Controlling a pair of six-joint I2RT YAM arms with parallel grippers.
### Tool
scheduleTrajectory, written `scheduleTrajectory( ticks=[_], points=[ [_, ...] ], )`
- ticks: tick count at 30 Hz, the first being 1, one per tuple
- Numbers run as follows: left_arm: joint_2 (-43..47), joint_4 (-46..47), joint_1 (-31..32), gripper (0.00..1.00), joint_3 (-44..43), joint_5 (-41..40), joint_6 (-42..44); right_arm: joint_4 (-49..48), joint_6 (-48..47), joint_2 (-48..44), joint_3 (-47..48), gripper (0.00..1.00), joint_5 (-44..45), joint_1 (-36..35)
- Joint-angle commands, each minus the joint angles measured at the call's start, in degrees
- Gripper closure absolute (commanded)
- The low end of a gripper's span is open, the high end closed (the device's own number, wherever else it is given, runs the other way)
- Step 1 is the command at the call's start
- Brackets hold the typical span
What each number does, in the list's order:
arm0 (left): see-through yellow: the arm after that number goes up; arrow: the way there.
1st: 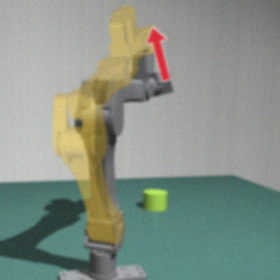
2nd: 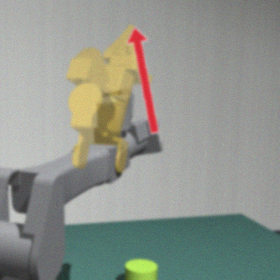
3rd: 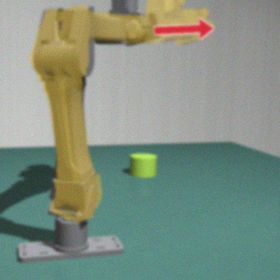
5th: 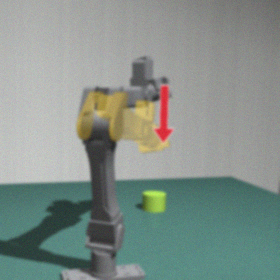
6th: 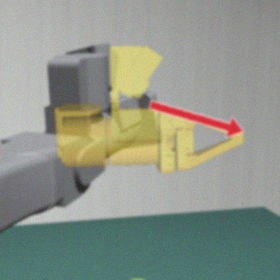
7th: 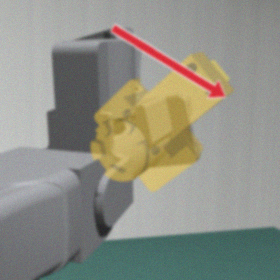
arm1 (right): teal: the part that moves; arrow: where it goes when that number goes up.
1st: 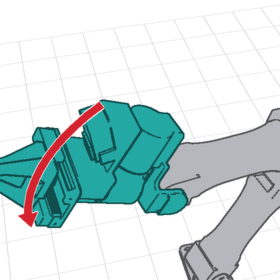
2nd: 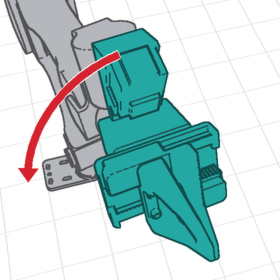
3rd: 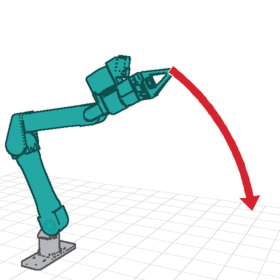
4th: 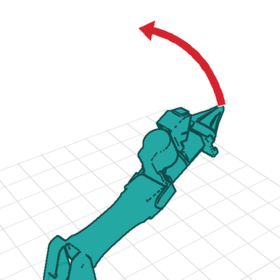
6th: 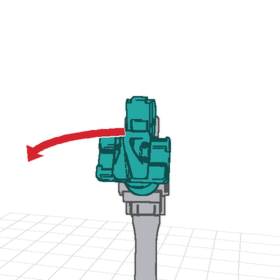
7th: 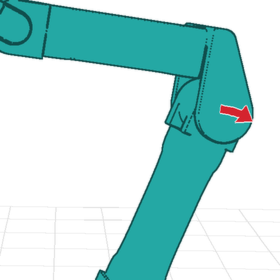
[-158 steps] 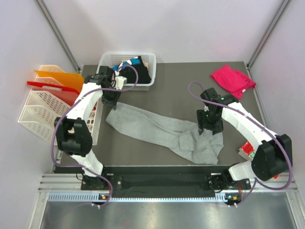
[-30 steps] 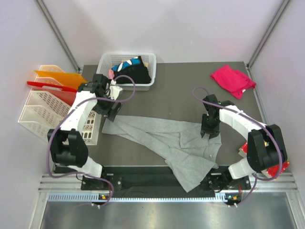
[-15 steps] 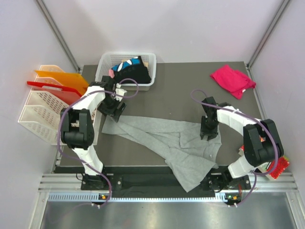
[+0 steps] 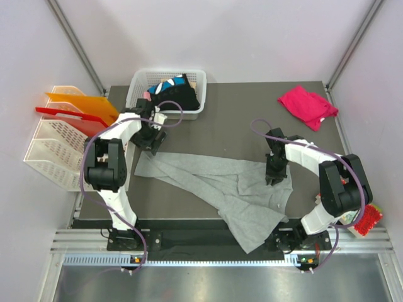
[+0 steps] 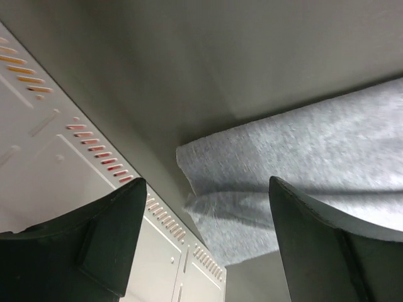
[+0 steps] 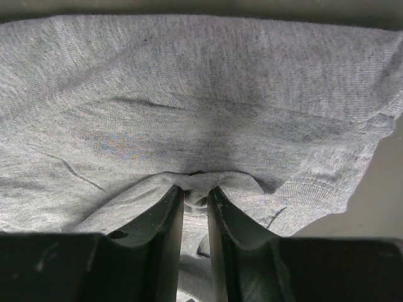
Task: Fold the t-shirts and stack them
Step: Flatten out the tshirt
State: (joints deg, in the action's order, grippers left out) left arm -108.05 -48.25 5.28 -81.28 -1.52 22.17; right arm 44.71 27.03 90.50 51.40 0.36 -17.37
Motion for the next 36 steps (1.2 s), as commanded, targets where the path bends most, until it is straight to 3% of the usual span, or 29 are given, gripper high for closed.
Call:
scheduleTrajectory(
  ticks=[1, 4, 12, 22, 25, 26, 30, 36],
  points=[
    [-1.4, 4.3, -0.4, 0.17, 3.4, -3.1, -0.8, -1.5, -0.2, -0.6, 0.8, 0.79, -0.1, 0.7],
    [-2.7, 5.3, -0.6, 0.20, 4.6, -3.1, -1.3, -1.6, 0.0, -1.0, 0.5, 0.81, -1.9, 0.7],
    [-3.6, 6.3, -0.7, 0.45, 6.4, -2.8, -1.9, -1.7, 0.5, -2.7, -0.1, 0.93, -2.6, 0.8],
    [-6.6, 6.9, -0.7, 0.52, 4.6, -1.6, -4.2, -1.9, 0.7, -3.0, -0.4, 0.97, -2.6, 0.7],
    [-7.2, 6.7, -0.7, 0.46, 3.6, -1.5, -4.7, -1.9, 0.7, -3.0, -0.7, 0.96, -2.6, 0.7],
    [-7.1, 6.5, -0.7, 0.29, 3.4, -1.6, -4.8, -2.0, 0.7, -3.1, -0.8, 0.97, -2.7, 0.7],
    [-7.0, 7.1, -0.8, 0.16, 2.8, -2.4, -4.9, -2.3, 0.8, -3.4, -1.1, 0.97, -3.2, 0.6],
    [-9.6, 6.5, -1.0, 0.24, 0.2, -1.3, -6.0, -2.7, 0.9, -3.3, -1.1, 0.97, -3.8, 0.6]
  ],
)
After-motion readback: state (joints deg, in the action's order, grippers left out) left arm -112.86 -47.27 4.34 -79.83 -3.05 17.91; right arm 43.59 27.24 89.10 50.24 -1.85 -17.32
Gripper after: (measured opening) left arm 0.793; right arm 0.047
